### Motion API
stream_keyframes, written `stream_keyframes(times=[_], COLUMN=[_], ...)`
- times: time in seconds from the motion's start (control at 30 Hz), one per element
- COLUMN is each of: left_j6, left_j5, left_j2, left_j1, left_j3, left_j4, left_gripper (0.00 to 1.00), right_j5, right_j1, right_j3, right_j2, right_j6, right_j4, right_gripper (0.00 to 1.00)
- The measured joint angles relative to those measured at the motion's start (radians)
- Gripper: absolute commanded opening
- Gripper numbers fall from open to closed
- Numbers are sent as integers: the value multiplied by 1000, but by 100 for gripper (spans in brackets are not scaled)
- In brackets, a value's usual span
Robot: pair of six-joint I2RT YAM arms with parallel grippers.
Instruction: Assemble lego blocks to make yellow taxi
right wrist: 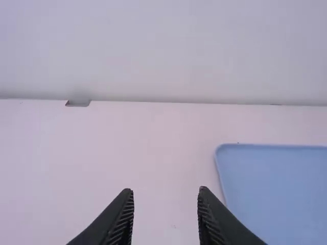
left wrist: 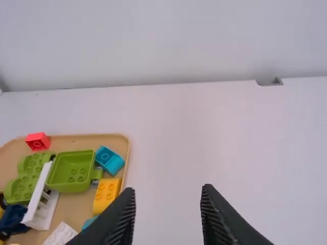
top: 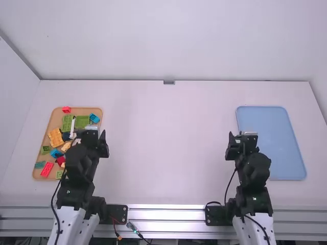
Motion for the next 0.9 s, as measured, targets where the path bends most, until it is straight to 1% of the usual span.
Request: stream_keyframes(times=[0.37, 0.4, 0.43, 0.47, 0.57, 0.63, 0.7, 0.77, 0.8, 0.9], left_j6=[32, 39, 38, 41, 41, 50, 56, 46, 43, 14], left_j5=[-99, -115, -118, -137, -165, -174, -172, -171, -172, -175], left_j2=[280, 325, 333, 372, 427, 496, 535, 596, 604, 667], left_j1=[-8, -10, -10, -10, 2, 40, 71, 132, 141, 221], left_j3=[238, 274, 281, 312, 360, 420, 451, 498, 504, 550], left_j4=[-47, -53, -54, -53, -53, -54, -53, -57, -58, -82], left_gripper=[61, 64, 65, 67, 72, 76, 79, 83, 84, 87], right_j5=[-29, -32, -33, -36, -42, -49, -54, -60, -60, -66], right_j1=[-5, -5, -5, -5, -5, -6, -6, -5, -5, -5], right_j3=[183, 210, 216, 242, 279, 321, 348, 382, 388, 422], right_j2=[248, 286, 294, 329, 380, 436, 472, 518, 526, 573], right_j6=[-32, -35, -36, -42, -50, -57, -62, -69, -70, -78], right_j4=[14, 14, 14, 16, 15, 16, 15, 18, 19, 23], right_gripper=[61, 64, 65, 68, 72, 77, 79, 83, 84, 87])
